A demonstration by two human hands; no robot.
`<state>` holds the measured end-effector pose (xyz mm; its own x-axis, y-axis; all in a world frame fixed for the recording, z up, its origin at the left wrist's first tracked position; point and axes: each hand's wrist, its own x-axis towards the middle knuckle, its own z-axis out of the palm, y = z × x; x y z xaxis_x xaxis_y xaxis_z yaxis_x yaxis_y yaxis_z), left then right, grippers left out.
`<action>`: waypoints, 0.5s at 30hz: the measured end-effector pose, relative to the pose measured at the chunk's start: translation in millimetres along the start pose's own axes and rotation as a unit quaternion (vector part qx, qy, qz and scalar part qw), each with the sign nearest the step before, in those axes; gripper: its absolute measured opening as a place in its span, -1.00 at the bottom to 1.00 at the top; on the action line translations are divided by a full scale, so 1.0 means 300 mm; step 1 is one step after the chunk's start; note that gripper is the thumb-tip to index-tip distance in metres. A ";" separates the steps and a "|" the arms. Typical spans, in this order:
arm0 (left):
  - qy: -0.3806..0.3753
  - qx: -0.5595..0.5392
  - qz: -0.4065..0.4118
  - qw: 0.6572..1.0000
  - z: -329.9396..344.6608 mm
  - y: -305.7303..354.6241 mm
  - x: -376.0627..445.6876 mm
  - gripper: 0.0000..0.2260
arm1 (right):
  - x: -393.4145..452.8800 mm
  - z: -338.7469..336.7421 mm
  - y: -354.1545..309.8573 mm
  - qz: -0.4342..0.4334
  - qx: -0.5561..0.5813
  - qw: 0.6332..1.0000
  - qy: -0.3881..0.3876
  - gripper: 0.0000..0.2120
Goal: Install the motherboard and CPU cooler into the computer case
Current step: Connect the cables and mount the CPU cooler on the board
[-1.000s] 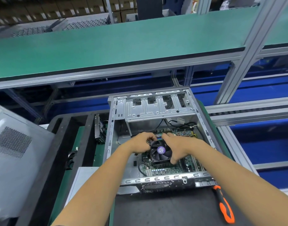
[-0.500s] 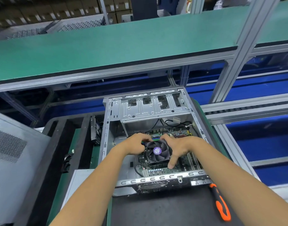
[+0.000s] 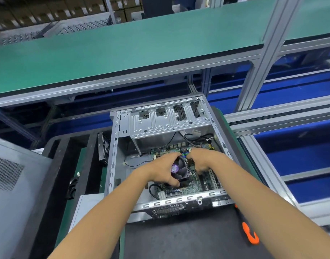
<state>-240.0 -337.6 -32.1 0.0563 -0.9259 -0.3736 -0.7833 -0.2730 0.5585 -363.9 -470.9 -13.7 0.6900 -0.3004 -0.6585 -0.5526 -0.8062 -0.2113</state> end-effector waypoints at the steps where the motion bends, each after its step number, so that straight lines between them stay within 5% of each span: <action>1: 0.002 -0.007 0.001 1.000 -0.001 -0.001 0.002 -0.16 | 0.003 0.001 0.003 0.000 0.013 1.000 -0.003 -0.34; 3: 0.006 0.001 0.009 1.000 -0.001 -0.002 0.001 -0.17 | 0.004 0.001 0.006 -0.001 0.024 1.000 -0.016 -0.27; 6: 0.014 0.005 0.018 1.000 0.002 -0.003 0.000 -0.15 | 0.004 0.000 0.001 0.000 0.016 0.999 -0.042 -0.56; 15: 0.014 0.048 0.015 0.999 0.019 -0.013 -0.003 -0.13 | 0.022 0.005 0.002 0.018 0.039 0.999 0.025 -0.75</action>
<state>-240.5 -334.2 -38.2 0.0485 -0.9404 -0.3365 -0.8403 -0.2205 0.4953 -360.3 -472.6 -19.2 0.6903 -0.3562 -0.6298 -0.6114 -0.7526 -0.2445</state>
